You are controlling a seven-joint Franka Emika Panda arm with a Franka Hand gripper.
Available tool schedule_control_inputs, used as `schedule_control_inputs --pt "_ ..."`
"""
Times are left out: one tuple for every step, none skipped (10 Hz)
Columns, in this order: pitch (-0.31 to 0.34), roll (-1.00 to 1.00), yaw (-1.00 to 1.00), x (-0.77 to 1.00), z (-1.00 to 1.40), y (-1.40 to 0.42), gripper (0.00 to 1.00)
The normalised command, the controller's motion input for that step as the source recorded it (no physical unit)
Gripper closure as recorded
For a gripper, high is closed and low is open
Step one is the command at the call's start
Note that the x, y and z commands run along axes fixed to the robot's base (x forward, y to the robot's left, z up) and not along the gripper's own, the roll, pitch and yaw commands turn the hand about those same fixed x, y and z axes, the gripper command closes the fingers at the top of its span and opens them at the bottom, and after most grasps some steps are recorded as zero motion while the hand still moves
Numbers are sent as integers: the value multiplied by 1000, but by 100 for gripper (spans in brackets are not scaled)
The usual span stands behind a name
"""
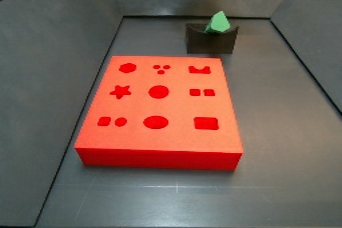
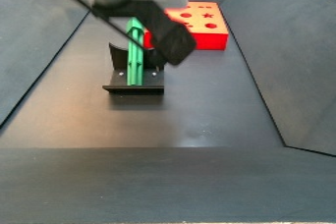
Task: Pick up the 3 prong object. Move up. Place the 3 prong object on the fixture. Regrasp the 3 prong object. Move to above the board. Insert the 3 prong object.
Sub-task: Regrasp the 3 prong object.
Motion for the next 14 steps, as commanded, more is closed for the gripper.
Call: schedule_control_inputs --pt "24 58 -2 -34 240 2 0" --pt "58 1000 42 0 846 -1000 0" --pt "58 1000 42 6 809 -1000 0" --pt "51 1000 41 -20 792 -1000 0" --pt "42 1000 39 -68 713 -1000 0" --pt "37 1000 39 -80 574 -940 0" --pt "35 1000 39 -68 340 -766 0" --pt "32 1000 38 -42 152 -588 0" --pt "31 1000 38 -26 74 -320 0" --pt "29 1000 38 -30 43 -109 0" --pt "27 1000 39 -36 32 -25 0" --pt "20 1000 39 -26 10 -32 0" --pt "16 1000 39 -18 8 -30 0" --pt "14 1000 40 -17 8 -22 0"
